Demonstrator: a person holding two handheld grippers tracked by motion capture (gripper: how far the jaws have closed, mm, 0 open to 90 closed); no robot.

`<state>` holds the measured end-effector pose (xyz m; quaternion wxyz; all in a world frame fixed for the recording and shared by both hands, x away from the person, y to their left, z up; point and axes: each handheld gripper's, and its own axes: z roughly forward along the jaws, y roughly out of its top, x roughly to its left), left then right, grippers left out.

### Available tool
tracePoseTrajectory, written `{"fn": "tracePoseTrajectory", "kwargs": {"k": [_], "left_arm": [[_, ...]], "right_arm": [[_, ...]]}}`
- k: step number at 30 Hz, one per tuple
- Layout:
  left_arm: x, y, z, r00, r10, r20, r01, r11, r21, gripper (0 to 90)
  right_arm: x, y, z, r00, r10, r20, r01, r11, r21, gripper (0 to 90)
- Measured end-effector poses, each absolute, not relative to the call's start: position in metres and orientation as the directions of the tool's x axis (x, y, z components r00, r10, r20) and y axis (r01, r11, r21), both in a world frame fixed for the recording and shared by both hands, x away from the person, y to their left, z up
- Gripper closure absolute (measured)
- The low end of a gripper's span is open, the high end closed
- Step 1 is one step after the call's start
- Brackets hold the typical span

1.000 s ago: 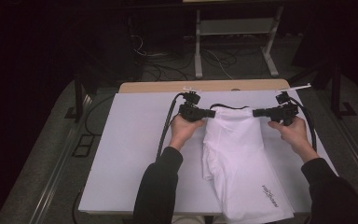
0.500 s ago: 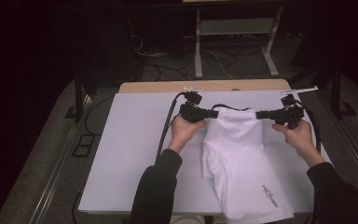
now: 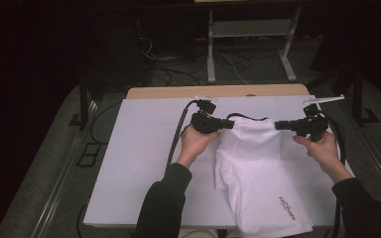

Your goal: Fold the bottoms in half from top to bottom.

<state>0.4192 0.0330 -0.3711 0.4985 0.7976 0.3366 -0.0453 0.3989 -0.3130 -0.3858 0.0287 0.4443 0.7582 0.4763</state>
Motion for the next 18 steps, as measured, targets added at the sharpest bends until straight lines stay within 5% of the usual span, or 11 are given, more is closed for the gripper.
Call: {"fn": "tracePoseTrajectory", "kwargs": {"k": [18], "left_arm": [[0.396,0.032,-0.369,0.797,0.454,-0.399,0.559,-0.303,0.772,86.9]], "right_arm": [[0.38,-0.316,-0.388,-0.614,0.686,0.39,0.646,0.154,0.747,87.9]]}}
